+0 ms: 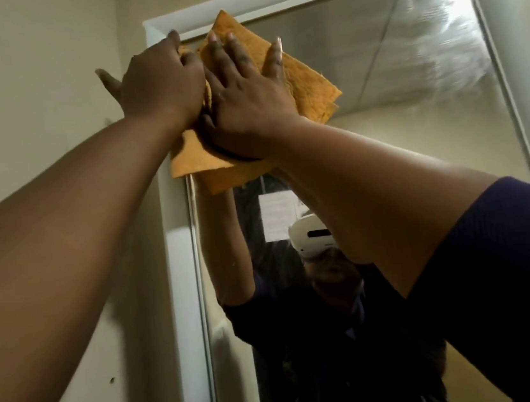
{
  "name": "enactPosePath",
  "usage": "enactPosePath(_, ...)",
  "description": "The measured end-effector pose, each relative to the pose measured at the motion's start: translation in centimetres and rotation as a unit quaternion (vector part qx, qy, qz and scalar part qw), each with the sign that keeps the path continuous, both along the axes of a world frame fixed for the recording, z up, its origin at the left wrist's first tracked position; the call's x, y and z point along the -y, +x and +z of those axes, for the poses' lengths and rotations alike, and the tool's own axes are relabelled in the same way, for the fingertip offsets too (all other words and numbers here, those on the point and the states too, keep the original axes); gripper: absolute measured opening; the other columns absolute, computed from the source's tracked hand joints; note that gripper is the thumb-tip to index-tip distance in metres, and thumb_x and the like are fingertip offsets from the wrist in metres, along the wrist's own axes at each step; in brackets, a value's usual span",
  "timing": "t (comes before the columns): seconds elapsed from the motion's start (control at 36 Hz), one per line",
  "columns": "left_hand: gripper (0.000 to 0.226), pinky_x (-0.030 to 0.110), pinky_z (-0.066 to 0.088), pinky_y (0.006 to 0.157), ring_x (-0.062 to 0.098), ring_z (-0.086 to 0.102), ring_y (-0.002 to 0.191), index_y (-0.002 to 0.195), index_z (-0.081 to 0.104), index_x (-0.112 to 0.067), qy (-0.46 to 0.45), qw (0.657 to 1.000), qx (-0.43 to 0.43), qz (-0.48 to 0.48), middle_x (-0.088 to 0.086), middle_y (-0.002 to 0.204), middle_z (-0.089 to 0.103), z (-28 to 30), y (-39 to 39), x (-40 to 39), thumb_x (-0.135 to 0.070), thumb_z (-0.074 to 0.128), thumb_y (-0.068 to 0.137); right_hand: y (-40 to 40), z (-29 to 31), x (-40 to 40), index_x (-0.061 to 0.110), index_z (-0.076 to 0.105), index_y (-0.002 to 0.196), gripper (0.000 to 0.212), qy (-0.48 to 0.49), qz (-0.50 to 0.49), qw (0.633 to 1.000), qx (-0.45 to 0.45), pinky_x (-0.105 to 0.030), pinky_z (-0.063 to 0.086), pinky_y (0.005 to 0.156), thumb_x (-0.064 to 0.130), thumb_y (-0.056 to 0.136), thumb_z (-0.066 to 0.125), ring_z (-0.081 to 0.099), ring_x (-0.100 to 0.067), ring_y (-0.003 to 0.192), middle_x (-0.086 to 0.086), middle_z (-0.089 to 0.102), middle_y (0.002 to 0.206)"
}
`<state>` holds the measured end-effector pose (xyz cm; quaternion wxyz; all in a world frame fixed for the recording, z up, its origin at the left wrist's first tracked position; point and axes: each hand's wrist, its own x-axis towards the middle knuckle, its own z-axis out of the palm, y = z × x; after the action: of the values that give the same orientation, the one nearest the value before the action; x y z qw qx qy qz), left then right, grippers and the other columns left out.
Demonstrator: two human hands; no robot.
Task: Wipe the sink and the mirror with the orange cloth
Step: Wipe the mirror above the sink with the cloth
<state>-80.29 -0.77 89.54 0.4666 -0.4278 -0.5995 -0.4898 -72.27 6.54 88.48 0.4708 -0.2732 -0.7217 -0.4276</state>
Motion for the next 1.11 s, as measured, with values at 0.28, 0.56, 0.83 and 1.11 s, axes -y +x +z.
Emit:
enactPosePath(0.28, 0.055, 0.056, -0.004, 0.115, 0.023, 0.028, 0.141, 0.147, 0.026, -0.020, -0.004, 1.000, 0.016, -0.026, 0.003, 0.152, 0.032, -4.0, -0.6, -0.5, -0.033, 0.033, 0.094, -0.8, -8.3, 0.9, 0.015, -0.002, 0.151, 0.069, -0.013, 0.041, 0.999, 0.014, -0.064, -0.017, 0.105, 0.052, 0.096, 0.015, -0.013, -0.026, 0.145, -0.008, -0.009, 0.159)
enactPosePath(0.56, 0.049, 0.047, 0.006, 0.117, 0.025, 0.034, 0.137, 0.146, 0.029, -0.016, 0.007, 0.998, 0.041, -0.050, 0.005, 0.148, 0.039, -6.7, -1.1, 0.1, -0.018, 0.029, 0.097, 0.4, -16.8, 1.0, 0.021, 0.011, 0.151, 0.073, -0.058, 0.078, 0.991, 0.096, -0.061, -0.020, 0.106, 0.058, 0.088, 0.001, -0.010, -0.022, 0.144, -0.005, -0.001, 0.159)
enactPosePath(0.83, 0.052, 0.019, 0.029, 0.104, 0.020, 0.039, 0.134, 0.144, 0.031, -0.012, 0.011, 0.995, 0.008, -0.102, 0.006, 0.148, 0.039, -9.7, -2.0, 0.6, -0.006, 0.043, 0.094, 2.6, -13.3, 0.5, 0.023, 0.006, 0.151, 0.073, -0.055, 0.047, 0.997, -0.032, -0.062, -0.015, 0.108, 0.059, 0.088, 0.002, -0.009, -0.024, 0.146, -0.005, -0.004, 0.159)
enactPosePath(1.11, 0.049, 0.005, 0.018, 0.101, 0.012, 0.033, 0.137, 0.141, 0.036, -0.012, 0.050, 0.987, 0.025, -0.148, 0.002, 0.148, 0.037, -15.0, -2.3, -0.7, 0.002, 0.041, 0.094, 1.4, -17.9, 0.8, 0.020, 0.008, 0.151, 0.071, -0.069, 0.059, 0.996, 0.016, -0.061, -0.016, 0.108, 0.060, 0.093, 0.016, -0.007, -0.027, 0.146, -0.009, -0.002, 0.159)
